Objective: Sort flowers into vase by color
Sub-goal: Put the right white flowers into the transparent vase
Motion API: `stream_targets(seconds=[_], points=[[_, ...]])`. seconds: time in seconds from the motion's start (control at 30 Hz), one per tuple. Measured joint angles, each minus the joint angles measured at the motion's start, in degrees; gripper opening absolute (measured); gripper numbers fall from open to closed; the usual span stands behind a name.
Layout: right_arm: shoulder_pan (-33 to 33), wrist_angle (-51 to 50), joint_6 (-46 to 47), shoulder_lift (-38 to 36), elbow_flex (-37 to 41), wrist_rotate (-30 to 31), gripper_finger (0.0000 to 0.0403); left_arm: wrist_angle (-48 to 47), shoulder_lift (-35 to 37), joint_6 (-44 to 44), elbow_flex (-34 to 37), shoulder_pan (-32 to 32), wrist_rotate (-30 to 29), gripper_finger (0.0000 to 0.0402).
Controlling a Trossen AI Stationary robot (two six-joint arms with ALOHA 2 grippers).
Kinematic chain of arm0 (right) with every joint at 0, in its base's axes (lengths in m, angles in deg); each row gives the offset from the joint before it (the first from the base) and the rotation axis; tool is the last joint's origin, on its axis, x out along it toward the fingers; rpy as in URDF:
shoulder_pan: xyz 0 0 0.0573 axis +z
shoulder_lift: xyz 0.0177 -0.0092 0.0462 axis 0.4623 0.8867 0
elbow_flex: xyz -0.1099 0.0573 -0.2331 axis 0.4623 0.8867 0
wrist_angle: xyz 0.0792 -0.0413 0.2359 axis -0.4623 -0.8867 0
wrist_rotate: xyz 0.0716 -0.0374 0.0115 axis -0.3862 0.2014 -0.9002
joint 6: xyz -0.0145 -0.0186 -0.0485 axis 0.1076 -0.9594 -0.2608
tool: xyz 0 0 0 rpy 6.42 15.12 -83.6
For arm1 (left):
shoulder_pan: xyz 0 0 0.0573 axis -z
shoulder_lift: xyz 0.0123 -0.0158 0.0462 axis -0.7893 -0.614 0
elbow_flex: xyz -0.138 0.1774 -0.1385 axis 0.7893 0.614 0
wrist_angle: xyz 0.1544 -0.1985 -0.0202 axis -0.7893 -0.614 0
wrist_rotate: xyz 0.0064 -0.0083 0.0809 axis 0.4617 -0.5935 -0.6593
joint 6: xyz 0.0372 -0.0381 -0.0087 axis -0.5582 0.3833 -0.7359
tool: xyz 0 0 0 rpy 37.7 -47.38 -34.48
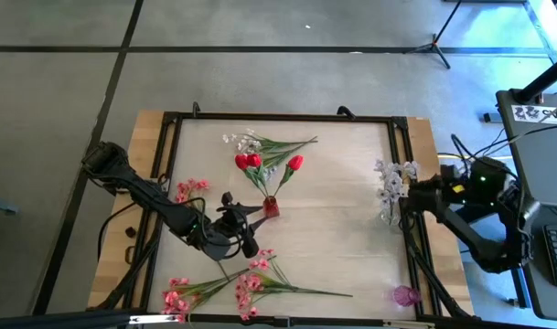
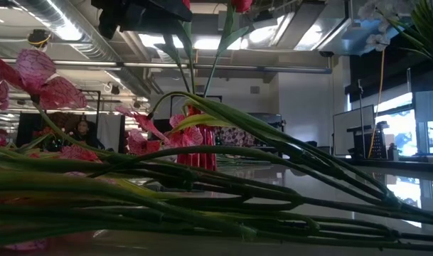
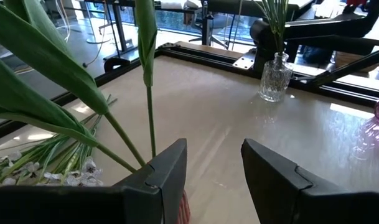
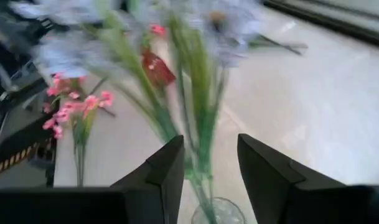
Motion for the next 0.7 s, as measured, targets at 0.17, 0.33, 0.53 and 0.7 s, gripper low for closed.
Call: stream_targets(seconds=[0.17,0.33,0.53,0.7], points=[[-3.63,-8.32,-9.33,-0.01,-0.53,-3.23,0.015,0.0,0.0,0.24,0.0,0.66,-0.01,0.0151],[-8.23,-7.24,-18.23,-1.79,2.54,-8.74,0.0152,0.02,0.0,0.26,0.0,0.31,-0.82,0.0151],[-5.93,-7.5,-16.46,-1.73,6.34,-10.3,0.0163,0.46,0.0,0.44,0.0,-0.07,-0.85,0.0151],[4.01,-7.25,-15.28,-1.25,6.51,-16.54,0.0158,2.03,0.0,0.04,0.0,-0.17,-0.87,0.0151]])
